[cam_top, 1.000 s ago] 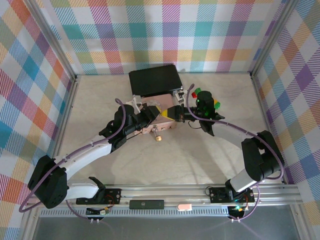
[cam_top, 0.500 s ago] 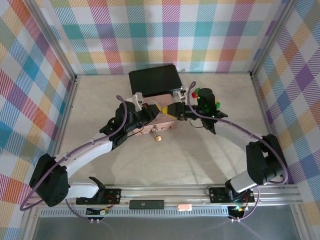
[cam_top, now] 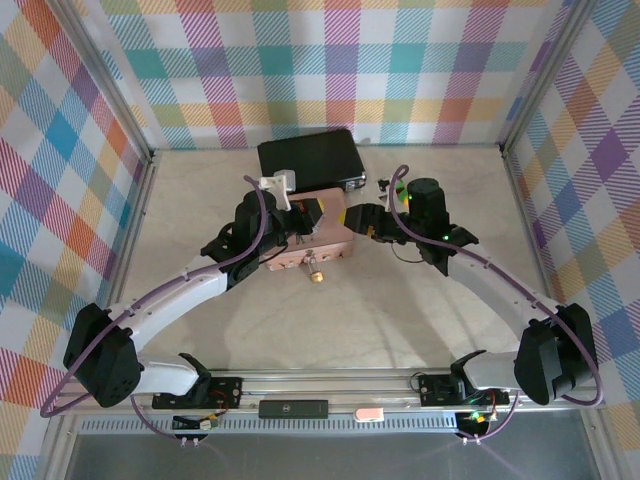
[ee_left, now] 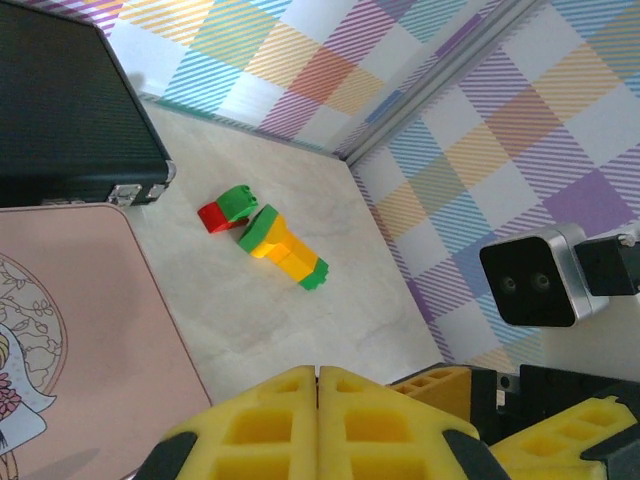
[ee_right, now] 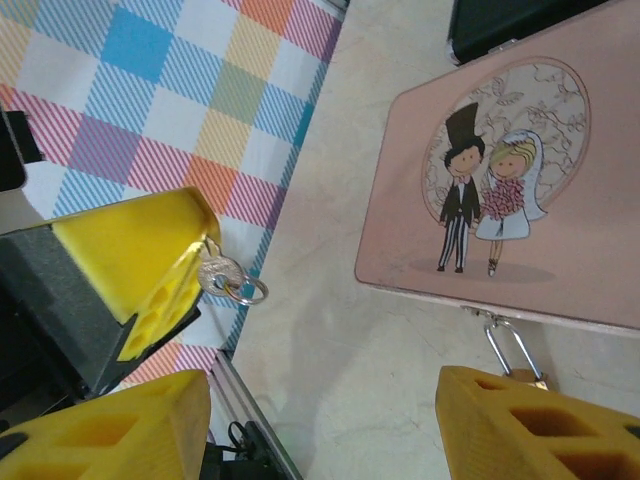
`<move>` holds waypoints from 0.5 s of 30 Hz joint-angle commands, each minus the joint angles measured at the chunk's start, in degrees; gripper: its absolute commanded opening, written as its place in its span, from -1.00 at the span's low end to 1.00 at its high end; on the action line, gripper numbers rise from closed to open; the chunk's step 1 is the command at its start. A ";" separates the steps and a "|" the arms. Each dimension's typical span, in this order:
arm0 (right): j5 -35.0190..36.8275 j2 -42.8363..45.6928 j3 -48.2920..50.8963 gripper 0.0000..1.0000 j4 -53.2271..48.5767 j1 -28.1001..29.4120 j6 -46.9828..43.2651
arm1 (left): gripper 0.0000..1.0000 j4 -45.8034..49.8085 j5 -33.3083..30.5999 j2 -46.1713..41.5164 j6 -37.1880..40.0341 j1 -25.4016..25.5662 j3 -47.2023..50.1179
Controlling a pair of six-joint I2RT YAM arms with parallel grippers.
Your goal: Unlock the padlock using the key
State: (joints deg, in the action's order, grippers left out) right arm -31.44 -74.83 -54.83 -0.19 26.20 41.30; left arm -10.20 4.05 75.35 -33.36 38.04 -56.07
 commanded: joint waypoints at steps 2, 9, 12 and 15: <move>1.78 0.25 0.81 0.25 -1.26 -0.27 0.14 | -1.00 -0.32 -1.92 0.82 0.29 0.89 -0.86; -1.37 1.08 10.76 0.17 17.85 -2.05 9.21 | -1.00 -9.62 -6.11 1.48 -7.19 2.96 3.30; -2.52 1.35 11.89 0.13 21.02 -2.38 9.79 | -1.00 -13.20 -8.27 1.39 -9.20 4.72 5.04; -3.85 0.95 13.97 0.09 27.73 -2.36 11.75 | -1.00 -14.09 -10.13 0.73 -9.35 6.76 6.12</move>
State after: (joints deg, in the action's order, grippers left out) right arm -32.58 -74.76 -42.09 16.73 23.94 50.19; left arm -19.31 -3.05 76.47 -40.82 43.20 -51.03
